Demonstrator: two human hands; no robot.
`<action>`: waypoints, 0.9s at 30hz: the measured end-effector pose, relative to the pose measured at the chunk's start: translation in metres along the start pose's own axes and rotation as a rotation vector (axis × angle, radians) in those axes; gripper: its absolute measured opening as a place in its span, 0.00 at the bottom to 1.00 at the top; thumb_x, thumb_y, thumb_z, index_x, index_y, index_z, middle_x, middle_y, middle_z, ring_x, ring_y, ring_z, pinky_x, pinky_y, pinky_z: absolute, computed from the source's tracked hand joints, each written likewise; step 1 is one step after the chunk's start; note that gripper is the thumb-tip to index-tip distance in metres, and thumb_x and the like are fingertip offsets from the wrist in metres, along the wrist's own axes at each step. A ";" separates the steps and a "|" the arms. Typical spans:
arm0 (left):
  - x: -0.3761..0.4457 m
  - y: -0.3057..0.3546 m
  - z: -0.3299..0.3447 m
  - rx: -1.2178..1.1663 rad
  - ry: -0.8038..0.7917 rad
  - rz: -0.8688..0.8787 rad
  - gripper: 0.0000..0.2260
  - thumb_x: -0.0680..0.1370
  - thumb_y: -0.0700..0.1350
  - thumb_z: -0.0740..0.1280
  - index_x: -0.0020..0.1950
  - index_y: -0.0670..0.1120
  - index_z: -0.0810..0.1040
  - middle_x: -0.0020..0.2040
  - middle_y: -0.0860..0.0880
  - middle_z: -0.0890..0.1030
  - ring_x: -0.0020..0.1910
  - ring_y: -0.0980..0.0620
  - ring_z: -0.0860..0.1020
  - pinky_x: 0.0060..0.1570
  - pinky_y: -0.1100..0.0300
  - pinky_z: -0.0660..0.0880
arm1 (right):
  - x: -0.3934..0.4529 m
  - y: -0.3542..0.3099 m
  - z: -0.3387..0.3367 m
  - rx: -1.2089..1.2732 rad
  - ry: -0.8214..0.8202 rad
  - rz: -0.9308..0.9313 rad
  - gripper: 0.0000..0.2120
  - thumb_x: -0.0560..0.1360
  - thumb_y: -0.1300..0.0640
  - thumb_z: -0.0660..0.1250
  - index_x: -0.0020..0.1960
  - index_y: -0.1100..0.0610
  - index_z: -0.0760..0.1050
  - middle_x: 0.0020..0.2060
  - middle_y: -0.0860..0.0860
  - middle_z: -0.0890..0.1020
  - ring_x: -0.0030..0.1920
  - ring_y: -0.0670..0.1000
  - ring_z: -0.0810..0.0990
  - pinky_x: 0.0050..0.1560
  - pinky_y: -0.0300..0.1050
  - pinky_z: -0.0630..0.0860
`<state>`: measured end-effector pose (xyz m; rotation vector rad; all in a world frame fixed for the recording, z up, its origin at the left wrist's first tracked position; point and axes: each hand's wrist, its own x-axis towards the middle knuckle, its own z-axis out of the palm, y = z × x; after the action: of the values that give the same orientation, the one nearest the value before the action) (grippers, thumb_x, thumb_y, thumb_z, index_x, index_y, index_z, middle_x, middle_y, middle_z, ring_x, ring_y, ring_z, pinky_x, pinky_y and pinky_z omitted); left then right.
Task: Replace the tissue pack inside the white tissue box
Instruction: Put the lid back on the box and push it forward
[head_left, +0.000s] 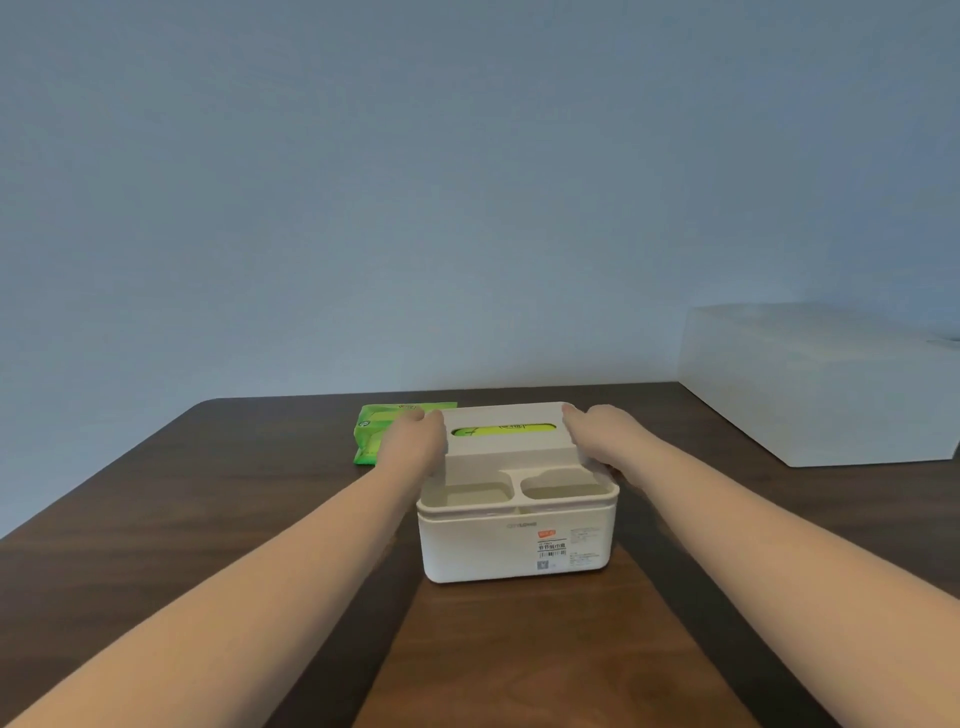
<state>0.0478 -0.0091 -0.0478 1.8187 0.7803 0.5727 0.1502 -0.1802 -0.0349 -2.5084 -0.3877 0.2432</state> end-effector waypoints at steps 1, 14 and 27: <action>-0.008 -0.003 -0.003 -0.026 -0.040 -0.013 0.09 0.80 0.47 0.56 0.43 0.47 0.72 0.41 0.48 0.74 0.41 0.47 0.72 0.45 0.56 0.69 | -0.004 0.003 0.001 0.055 -0.001 -0.027 0.22 0.80 0.42 0.48 0.46 0.59 0.70 0.38 0.55 0.76 0.35 0.54 0.73 0.34 0.44 0.68; -0.064 -0.050 -0.034 -0.316 -0.341 0.015 0.12 0.82 0.45 0.59 0.62 0.45 0.78 0.37 0.55 0.81 0.31 0.61 0.78 0.48 0.52 0.75 | -0.054 0.070 0.002 0.652 -0.322 -0.154 0.21 0.78 0.45 0.63 0.69 0.48 0.71 0.64 0.48 0.78 0.65 0.50 0.75 0.67 0.59 0.71; -0.067 -0.058 -0.026 -0.354 -0.284 -0.005 0.16 0.81 0.47 0.60 0.67 0.47 0.77 0.59 0.48 0.83 0.55 0.50 0.81 0.49 0.57 0.77 | -0.065 0.069 0.018 0.736 -0.274 -0.130 0.18 0.82 0.50 0.55 0.72 0.46 0.68 0.63 0.49 0.79 0.62 0.50 0.76 0.63 0.56 0.75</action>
<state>-0.0294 -0.0268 -0.0948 1.5256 0.4581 0.4070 0.1001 -0.2468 -0.0834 -1.7250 -0.4650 0.5662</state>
